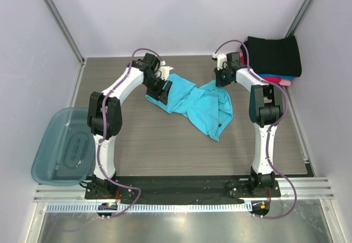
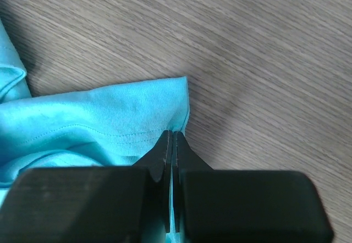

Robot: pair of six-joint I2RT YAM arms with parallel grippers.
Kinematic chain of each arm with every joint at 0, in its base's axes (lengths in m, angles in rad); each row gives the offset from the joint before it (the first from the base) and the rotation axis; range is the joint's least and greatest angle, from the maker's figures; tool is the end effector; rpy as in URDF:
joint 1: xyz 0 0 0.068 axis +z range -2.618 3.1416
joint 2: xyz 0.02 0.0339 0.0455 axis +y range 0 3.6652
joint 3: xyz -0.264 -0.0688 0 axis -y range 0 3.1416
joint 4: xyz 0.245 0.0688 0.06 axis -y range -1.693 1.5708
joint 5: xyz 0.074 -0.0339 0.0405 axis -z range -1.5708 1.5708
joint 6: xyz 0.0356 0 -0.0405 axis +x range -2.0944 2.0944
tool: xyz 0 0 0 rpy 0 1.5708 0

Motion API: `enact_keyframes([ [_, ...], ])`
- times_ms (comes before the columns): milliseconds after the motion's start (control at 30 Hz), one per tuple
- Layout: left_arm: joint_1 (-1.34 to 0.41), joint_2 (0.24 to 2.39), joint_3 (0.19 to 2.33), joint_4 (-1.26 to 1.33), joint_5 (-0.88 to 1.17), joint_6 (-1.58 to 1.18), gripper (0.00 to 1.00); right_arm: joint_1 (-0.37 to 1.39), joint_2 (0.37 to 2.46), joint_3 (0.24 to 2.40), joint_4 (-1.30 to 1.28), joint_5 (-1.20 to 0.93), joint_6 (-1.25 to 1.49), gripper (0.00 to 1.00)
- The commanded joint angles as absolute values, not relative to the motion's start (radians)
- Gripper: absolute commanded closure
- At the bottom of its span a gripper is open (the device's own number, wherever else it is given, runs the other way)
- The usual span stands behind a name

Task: Fold and stack the t-shirts
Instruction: Flatten the tshirt out

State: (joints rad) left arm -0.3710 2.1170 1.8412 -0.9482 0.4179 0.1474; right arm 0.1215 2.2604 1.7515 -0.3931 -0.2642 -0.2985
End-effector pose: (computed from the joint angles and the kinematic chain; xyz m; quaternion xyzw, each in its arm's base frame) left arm 0.4099 -0.1750 0.2299 0.2816 0.9222 -0.2219 0.1449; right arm 0.4935 0.0696 0.1652 -0.2375 0.9068 0.0952 0.3351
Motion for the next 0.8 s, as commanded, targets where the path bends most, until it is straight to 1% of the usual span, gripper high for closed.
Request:
enact_keyframes([
  [0,-0.376,2.091,1.876,-0.943,0.396,0.17,0.42,0.11,2.183,1.796,-0.385,-0.302,-0.262,0.99],
  [133,-0.379,2.14,1.957,-0.94,0.345,0.202,0.39,0.095,2.059,1.836,-0.385,-0.331,-0.189,0.99],
  [167,-0.382,2.154,2.026,-0.949,0.347,0.206,0.38,0.094,2.039,1.845,-0.384,-0.348,-0.164,0.99],
  [233,-0.391,2.18,2.081,-0.956,0.338,0.21,0.38,0.091,1.979,1.877,-0.385,-0.367,-0.14,0.99],
  [400,-0.41,2.223,2.166,-0.913,0.293,0.216,0.36,0.091,1.898,1.965,-0.379,-0.458,-0.025,0.99],
  [533,-0.457,2.263,2.183,-0.907,0.293,0.222,0.36,0.092,1.844,1.936,-0.344,-0.511,0.064,0.99],
  [767,-0.526,2.378,2.233,-0.893,0.255,0.229,0.35,0.097,1.798,1.847,-0.331,-0.517,0.061,0.99],
])
